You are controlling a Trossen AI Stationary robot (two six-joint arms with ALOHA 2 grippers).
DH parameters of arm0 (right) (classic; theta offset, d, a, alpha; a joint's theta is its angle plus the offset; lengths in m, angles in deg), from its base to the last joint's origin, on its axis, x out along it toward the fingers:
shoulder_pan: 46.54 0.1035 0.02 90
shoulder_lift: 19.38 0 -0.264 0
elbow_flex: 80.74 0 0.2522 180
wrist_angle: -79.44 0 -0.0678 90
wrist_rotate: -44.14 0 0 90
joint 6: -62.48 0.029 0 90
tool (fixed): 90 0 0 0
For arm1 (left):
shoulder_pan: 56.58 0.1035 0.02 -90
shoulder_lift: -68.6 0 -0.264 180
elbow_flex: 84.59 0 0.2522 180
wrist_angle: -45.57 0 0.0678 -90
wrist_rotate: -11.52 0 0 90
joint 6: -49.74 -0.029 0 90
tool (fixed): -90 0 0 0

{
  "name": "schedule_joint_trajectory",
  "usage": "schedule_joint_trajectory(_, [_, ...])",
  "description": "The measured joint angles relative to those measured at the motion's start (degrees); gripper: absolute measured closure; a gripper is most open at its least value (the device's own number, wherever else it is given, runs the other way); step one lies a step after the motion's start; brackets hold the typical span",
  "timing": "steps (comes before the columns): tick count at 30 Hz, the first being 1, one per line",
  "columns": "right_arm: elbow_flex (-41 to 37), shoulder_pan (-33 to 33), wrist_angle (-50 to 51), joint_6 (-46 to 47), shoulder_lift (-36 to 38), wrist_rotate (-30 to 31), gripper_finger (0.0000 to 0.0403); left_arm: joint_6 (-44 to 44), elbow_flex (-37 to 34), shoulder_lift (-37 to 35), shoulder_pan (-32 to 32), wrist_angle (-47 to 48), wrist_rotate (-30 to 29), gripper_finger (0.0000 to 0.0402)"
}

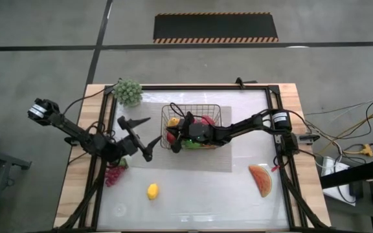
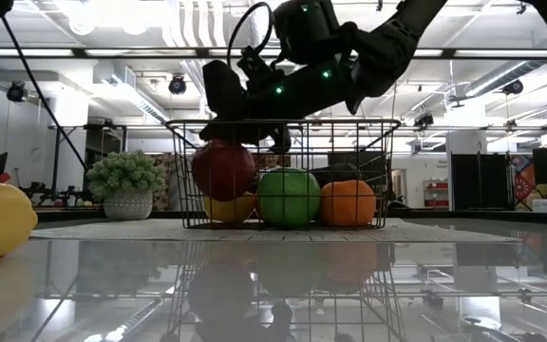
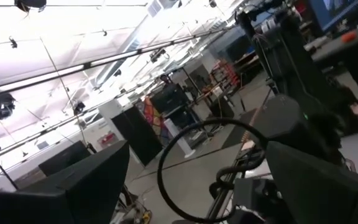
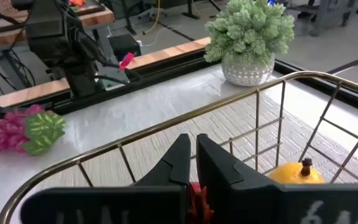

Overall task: Build produce basket
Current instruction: Put the pomegranate into the wire basket, then put the sliced watermelon into the wire basket

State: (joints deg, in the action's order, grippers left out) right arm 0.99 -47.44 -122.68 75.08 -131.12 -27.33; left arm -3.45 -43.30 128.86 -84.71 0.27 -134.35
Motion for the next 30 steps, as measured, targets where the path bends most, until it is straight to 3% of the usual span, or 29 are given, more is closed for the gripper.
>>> schedule_joint_trajectory(5, [0.0,0.0,0.04,0.21,0.02,0.24,0.0381,-0.21,0.0,0.01,-0.01,0.11,-0.01,0.0042])
schedule_joint_trajectory(20, [-0.04,0.0,1.46,-0.81,0.92,1.08,0.0291,-0.22,0.0,0.03,-0.03,0.12,-0.01,0.0042])
schedule_joint_trajectory(25, [-0.09,0.0,4.27,-3.19,4.5,0.97,0.0293,-0.21,0.0,0.03,-0.03,1.33,-0.01,0.0042])
schedule_joint_trajectory(30, [-0.09,0.0,13.15,-5.14,10.99,-2.38,0.0313,-0.43,-0.02,0.19,0.03,4.3,0.02,0.0042])
